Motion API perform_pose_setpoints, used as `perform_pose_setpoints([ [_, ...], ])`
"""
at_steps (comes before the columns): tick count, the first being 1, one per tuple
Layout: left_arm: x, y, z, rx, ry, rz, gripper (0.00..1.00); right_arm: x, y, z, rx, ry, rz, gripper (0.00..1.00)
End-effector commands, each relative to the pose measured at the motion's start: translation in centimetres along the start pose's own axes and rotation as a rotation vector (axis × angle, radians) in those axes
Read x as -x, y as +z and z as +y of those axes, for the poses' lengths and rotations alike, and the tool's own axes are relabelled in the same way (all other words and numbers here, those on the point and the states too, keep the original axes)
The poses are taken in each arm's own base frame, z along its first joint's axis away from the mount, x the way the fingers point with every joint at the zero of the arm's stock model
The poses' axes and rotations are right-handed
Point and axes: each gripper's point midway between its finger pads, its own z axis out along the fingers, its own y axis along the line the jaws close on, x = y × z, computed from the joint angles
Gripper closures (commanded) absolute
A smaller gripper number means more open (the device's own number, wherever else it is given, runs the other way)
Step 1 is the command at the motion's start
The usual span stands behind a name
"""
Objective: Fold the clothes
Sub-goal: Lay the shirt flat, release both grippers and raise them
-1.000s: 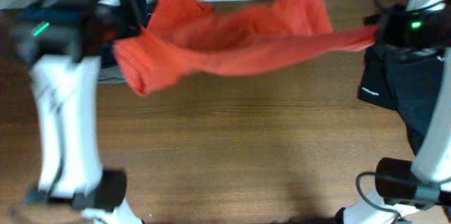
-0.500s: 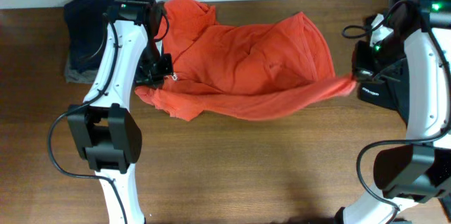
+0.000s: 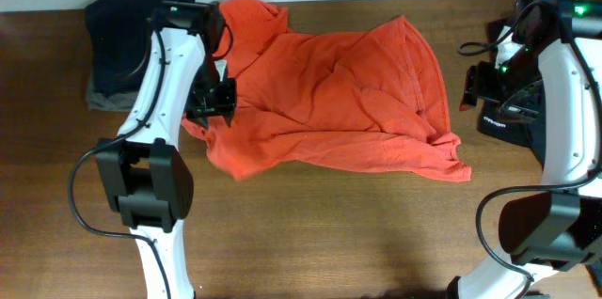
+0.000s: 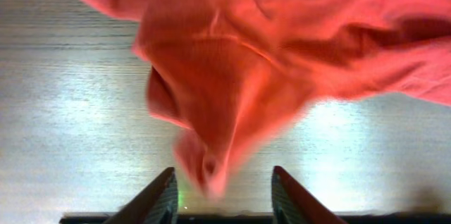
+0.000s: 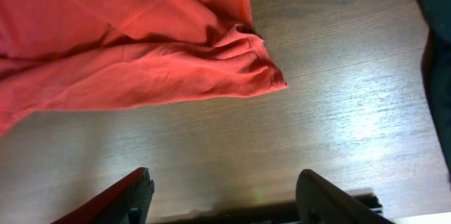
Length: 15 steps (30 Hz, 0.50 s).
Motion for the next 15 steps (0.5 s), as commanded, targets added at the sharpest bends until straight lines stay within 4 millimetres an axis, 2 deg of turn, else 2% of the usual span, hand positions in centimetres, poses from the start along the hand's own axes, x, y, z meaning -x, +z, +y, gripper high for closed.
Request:
perform_pose_setpoints([
  [1, -0.5, -0.3, -0.7, -0.013, 0.049, 0.0, 0.57, -0.1, -0.6, -0.2, -0.013, -0.004, -0.024, 0.29],
  [2, -0.5, -0.2, -0.7, -0.011, 0.051, 0.0, 0.56, 0.0, -0.6, -0.1, -0.012, -0.005, -0.028, 0.29],
  [4, -0.5, -0.2, -0.8, -0.008, 0.053, -0.001, 0.44, 0.2, -0.6, -0.1, -0.011, -0.005, -0.037, 0.27],
  [8, 0.2, -0.3, 0.1, 0.037, 0.051, -0.03, 0.33, 0.8, -0.5, 0.2, 0.004, -0.007, -0.059, 0.23],
  [13, 2.3, -0.4, -0.4, 0.019, 0.046, -0.115, 0.29, 1.3, -0.3, 0.7, 0.035, -0.006, -0.068, 0.23],
  [15, 3.8, -0.6, -0.6, 0.01, 0.049, -0.179, 0.29, 1.4, -0.3, 0.7, 0.035, -0.006, -0.069, 0.23],
])
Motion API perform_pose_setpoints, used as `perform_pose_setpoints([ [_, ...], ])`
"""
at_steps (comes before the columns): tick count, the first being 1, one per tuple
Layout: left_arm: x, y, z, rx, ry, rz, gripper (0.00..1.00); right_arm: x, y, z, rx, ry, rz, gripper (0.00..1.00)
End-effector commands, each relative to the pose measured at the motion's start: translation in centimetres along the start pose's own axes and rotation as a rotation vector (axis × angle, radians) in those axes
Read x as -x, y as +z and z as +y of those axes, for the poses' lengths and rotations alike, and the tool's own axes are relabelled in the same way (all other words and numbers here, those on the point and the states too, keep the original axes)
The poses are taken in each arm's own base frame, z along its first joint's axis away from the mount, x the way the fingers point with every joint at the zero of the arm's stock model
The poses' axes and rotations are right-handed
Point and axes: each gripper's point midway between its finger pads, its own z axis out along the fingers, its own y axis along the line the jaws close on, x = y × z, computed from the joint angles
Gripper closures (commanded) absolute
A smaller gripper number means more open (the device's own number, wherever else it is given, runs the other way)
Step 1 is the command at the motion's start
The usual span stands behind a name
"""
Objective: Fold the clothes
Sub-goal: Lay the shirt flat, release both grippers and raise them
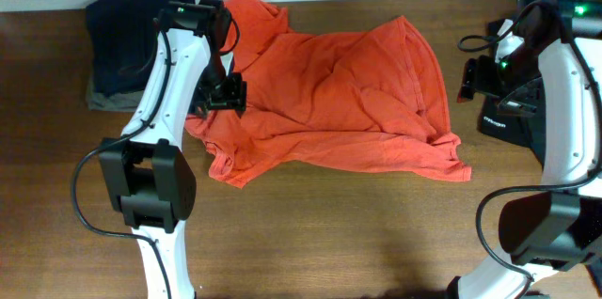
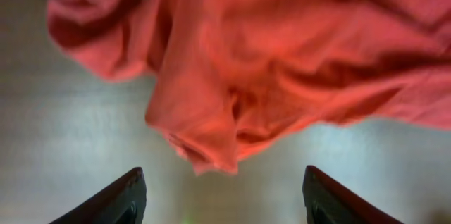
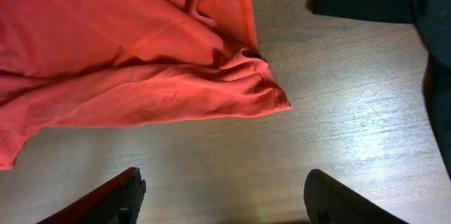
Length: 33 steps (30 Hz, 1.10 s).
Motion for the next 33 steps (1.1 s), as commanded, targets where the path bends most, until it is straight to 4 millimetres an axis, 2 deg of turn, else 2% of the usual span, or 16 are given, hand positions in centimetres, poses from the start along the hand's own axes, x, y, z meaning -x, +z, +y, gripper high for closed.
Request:
perform_pose_setpoints([
  [1, 1.6, -0.5, 0.2, 0.006, 0.004, -0.079, 0.29, -0.1, -0.3, 0.3, 0.015, -0.001, -0.01, 0.23],
  [2, 2.4, -0.5, 0.3, 0.011, 0.003, -0.112, 0.29, -0.1, -0.3, 0.3, 0.015, -0.001, -0.01, 0.23],
  [3, 3.0, -0.6, 0.4, 0.01, 0.0, -0.137, 0.36, -0.1, -0.3, 0.3, 0.015, -0.001, -0.01, 0.23],
  [6, 5.0, -1.0, 0.7, -0.003, -0.013, -0.215, 0.66, -0.1, -0.3, 0.3, 0.015, -0.002, -0.01, 0.24],
  [9, 7.1, -1.5, 1.7, -0.01, -0.039, -0.295, 0.89, -0.1, -0.3, 0.3, 0.015, -0.002, -0.011, 0.28],
  [11, 8.6, -2.0, 2.3, -0.014, -0.054, -0.358, 0.98, -0.1, -0.3, 0.3, 0.015, -0.001, -0.012, 0.29],
  [18, 15.2, -4.5, 3.6, -0.037, -0.065, -0.632, 0.99, 0.1, -0.3, 0.4, 0.016, -0.002, -0.017, 0.34],
  [20, 16.8, -4.5, 3.8, -0.038, -0.061, -0.683, 0.99, 0.1, -0.3, 0.4, 0.016, -0.002, -0.017, 0.34],
  [23, 19.0, -3.2, 4.3, -0.033, -0.068, -0.73, 0.99, 0.1, -0.3, 0.4, 0.016, -0.002, -0.016, 0.36],
  [26, 20.9, -0.7, 5.0, -0.027, -0.069, -0.744, 0.99, 0.0, -0.3, 0.4, 0.016, -0.002, -0.014, 0.37],
  [27, 21.6, 0.7, 5.3, -0.02, -0.063, -0.744, 0.99, 0.0, -0.3, 0.3, 0.015, -0.002, -0.012, 0.38],
  [33, 23.2, 5.2, 8.0, 0.002, -0.108, -0.732, 1.0, -0.2, -0.3, 0.3, 0.014, -0.001, -0.006, 0.42],
])
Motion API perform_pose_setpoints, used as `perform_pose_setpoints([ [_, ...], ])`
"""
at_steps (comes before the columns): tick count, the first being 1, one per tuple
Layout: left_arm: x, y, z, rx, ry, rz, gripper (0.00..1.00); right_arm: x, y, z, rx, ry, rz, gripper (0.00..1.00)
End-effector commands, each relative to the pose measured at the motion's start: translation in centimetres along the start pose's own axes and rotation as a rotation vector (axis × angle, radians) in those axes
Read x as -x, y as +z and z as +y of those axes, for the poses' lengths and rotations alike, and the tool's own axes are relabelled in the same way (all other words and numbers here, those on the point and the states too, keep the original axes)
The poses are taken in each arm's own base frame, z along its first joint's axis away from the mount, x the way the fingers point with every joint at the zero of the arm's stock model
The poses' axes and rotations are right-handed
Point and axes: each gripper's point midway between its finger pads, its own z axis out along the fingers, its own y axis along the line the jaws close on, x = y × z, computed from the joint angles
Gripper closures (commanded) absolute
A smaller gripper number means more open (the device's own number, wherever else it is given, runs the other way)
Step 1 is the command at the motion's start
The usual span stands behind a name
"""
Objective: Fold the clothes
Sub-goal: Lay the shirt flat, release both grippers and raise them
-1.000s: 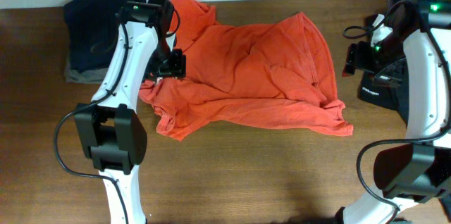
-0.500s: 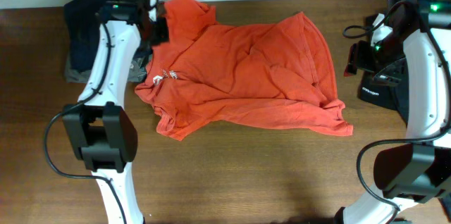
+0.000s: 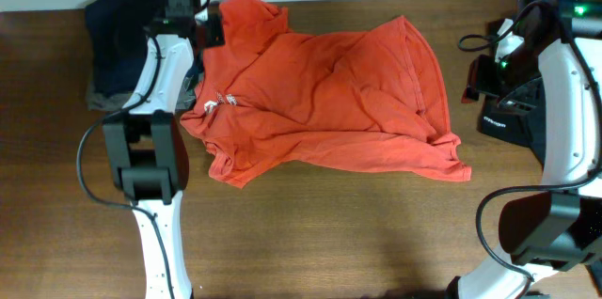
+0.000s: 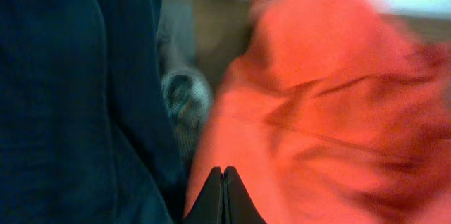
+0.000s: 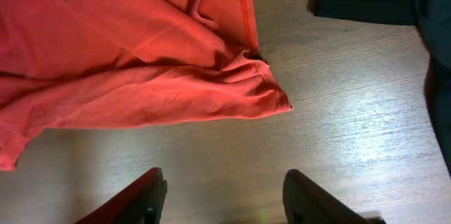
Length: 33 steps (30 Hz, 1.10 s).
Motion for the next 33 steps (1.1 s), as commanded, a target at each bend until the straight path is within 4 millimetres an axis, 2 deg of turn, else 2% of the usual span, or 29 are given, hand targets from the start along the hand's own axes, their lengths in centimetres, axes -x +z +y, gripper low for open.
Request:
perform_pose_setpoints([
  [1, -1.0, 1.8, 2.8, 0.039, -0.011, 0.017, 1.0, -0.3, -0.3, 0.3, 0.01, -0.001, -0.003, 0.43],
  [11, -1.0, 1.9, 7.7, 0.087, -0.075, 0.02, 1.0, -0.1, -0.3, 0.3, 0.011, -0.002, -0.011, 0.44],
  [21, -1.4, 1.9, 8.6, 0.101, -0.042, 0.039, 0.99, -0.1, -0.3, 0.3, 0.01, -0.005, -0.01, 0.44],
  [24, -1.7, 1.7, 10.0, 0.165, -0.022, 0.051, 0.99, -0.1, -0.3, 0.3, 0.01, -0.005, -0.01, 0.44],
  [33, -1.8, 1.4, 11.9, 0.185, -0.029, 0.062, 0.99, -0.1, -0.3, 0.1, 0.002, -0.005, -0.01, 0.44],
])
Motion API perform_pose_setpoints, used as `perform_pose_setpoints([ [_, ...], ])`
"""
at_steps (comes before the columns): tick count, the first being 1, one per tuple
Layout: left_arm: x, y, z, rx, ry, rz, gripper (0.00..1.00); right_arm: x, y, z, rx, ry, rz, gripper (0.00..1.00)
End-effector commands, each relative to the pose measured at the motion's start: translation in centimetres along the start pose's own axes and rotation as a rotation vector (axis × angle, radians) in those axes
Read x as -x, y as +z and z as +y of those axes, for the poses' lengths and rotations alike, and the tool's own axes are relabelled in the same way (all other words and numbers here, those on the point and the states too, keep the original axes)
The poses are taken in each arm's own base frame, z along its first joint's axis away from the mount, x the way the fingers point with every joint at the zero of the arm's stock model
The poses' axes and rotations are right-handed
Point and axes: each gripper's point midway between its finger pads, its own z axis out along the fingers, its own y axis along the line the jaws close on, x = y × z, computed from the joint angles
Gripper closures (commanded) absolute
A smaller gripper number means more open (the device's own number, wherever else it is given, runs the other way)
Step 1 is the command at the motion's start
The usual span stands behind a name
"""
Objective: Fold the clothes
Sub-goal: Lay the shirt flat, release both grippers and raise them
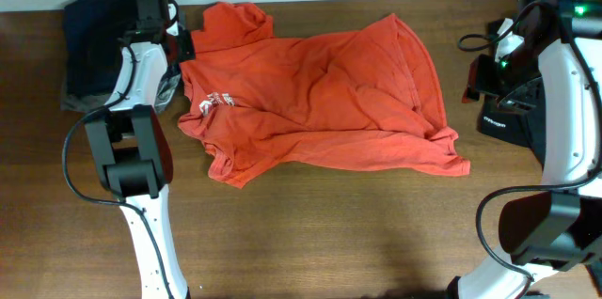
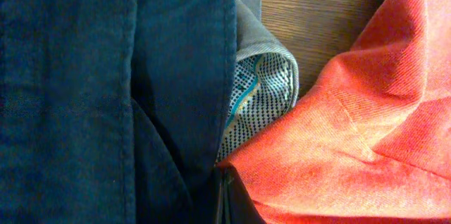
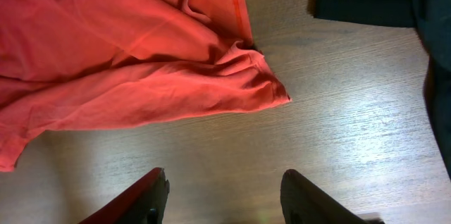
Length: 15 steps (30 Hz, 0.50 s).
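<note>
An orange shirt (image 1: 320, 102) lies crumpled and spread across the middle of the brown table (image 1: 329, 233). My left gripper (image 1: 181, 43) sits at its upper left edge, against a dark stack. In the left wrist view the left gripper (image 2: 223, 199) is shut, with the orange shirt (image 2: 352, 111) pinched at its right side. My right gripper (image 1: 468, 83) hovers open just right of the shirt. In the right wrist view the right gripper (image 3: 229, 199) holds nothing, and the orange shirt's corner (image 3: 268, 94) lies ahead of it.
A folded dark blue stack (image 1: 99, 40) lies at the back left, with a grey garment with dotted lining (image 2: 261, 83) tucked under the dark blue cloth (image 2: 84, 90). A black item labelled Sydrogen sits at the right edge of the table, black gear (image 1: 513, 111).
My left gripper has moved left and slightly nearer, still shut, and the shirt's upper left part has come left with it. The dark stack has shifted left too. The right arm has not moved.
My left gripper was open over the shirt's left edge, then opened wider there. It was then shut at the shirt's upper left beside the dark stack, and now sits further left with the shirt drawn along. The right gripper stayed open beside the shirt's right corner.
</note>
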Motion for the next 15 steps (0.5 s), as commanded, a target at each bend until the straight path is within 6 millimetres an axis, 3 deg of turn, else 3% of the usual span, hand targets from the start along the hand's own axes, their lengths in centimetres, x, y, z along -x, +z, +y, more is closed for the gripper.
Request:
perform_pose_setpoints([
  [1, 0.6, -0.6, 3.9, 0.086, -0.005, -0.008, 0.99, -0.2, -0.3, 0.1, 0.001, -0.004, -0.006, 0.43],
  [7, 1.4, -1.5, 4.9, 0.092, -0.018, -0.01, 0.99, -0.1, -0.3, 0.1, -0.001, -0.004, -0.007, 0.44],
  [15, 2.9, -3.1, 4.5, 0.069, 0.028, -0.02, 0.96, -0.1, -0.3, 0.1, -0.001, -0.004, -0.007, 0.44],
])
